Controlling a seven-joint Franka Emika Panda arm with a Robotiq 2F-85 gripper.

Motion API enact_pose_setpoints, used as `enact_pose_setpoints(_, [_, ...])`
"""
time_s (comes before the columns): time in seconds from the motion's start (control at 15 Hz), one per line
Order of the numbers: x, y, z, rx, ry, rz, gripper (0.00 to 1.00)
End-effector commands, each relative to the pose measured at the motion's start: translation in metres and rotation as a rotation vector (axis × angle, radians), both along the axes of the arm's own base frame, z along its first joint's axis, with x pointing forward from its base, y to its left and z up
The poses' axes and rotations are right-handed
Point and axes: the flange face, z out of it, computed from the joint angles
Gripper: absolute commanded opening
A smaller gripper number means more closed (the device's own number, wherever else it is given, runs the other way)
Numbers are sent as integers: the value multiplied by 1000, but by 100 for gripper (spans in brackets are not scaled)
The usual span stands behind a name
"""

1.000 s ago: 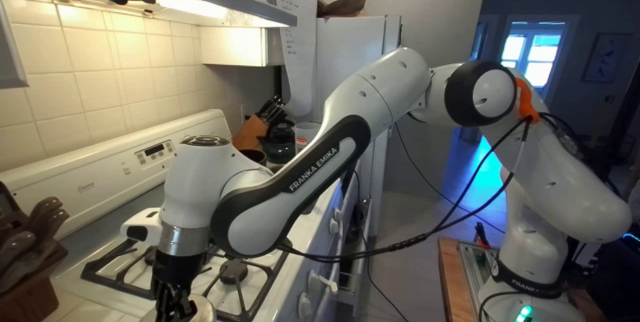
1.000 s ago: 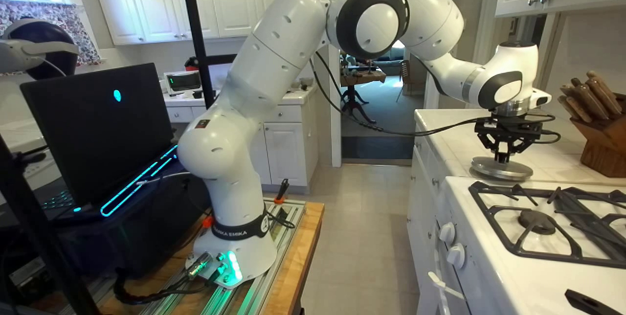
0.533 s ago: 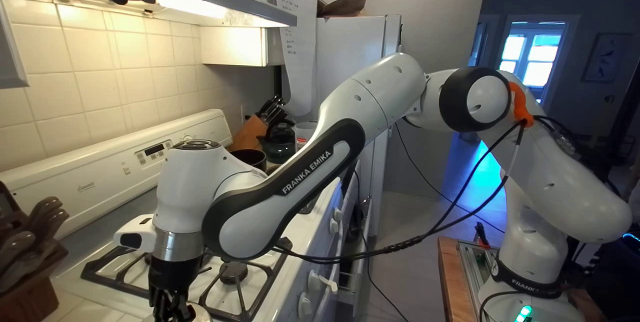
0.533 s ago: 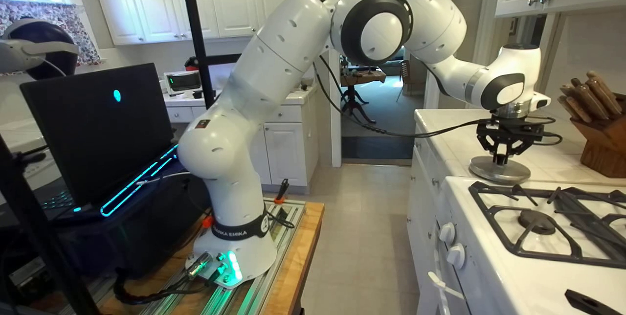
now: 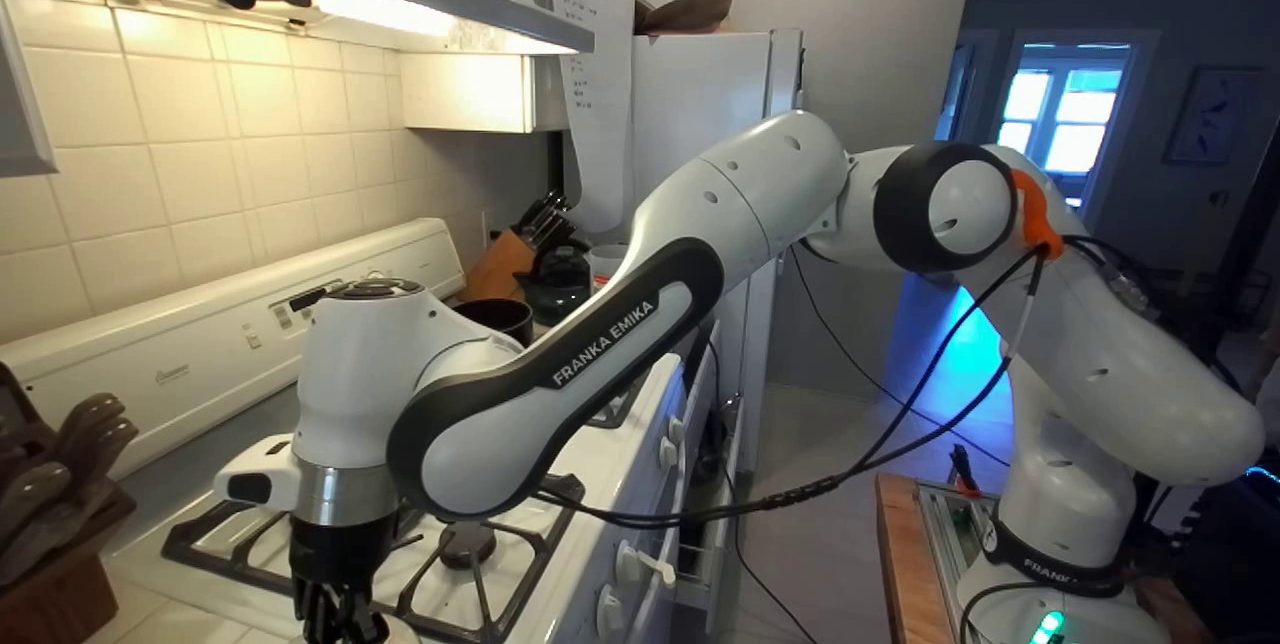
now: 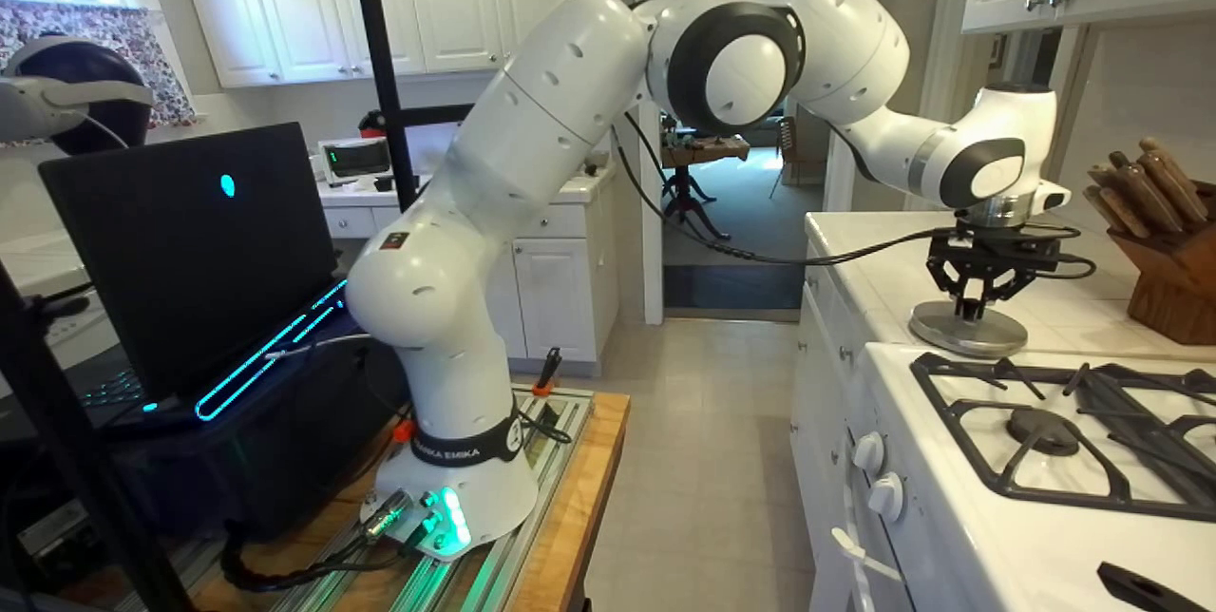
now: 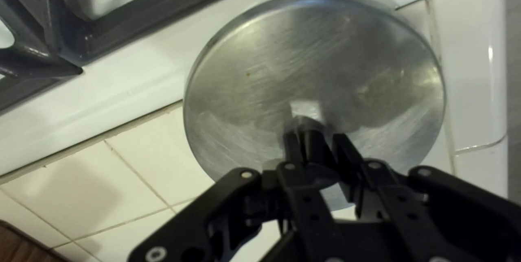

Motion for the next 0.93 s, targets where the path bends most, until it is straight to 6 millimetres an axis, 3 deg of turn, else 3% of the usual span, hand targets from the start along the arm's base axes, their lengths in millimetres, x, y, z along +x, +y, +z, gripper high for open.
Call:
enact_pose_setpoints(0.0, [6, 5, -4, -24, 17, 25, 6])
enact_pose_setpoints(0.6, [8, 3, -6, -44, 58, 27, 6])
enact_pose_setpoints(0.67, [8, 2, -6, -47, 63, 27, 11])
enact_pose_setpoints(0.73, [8, 2, -6, -50, 69, 27, 36])
enact_pose_setpoints(0.8, [9, 2, -7, -54, 74, 27, 49])
enact_pose_setpoints(0.87, [8, 2, -9, -61, 84, 28, 49])
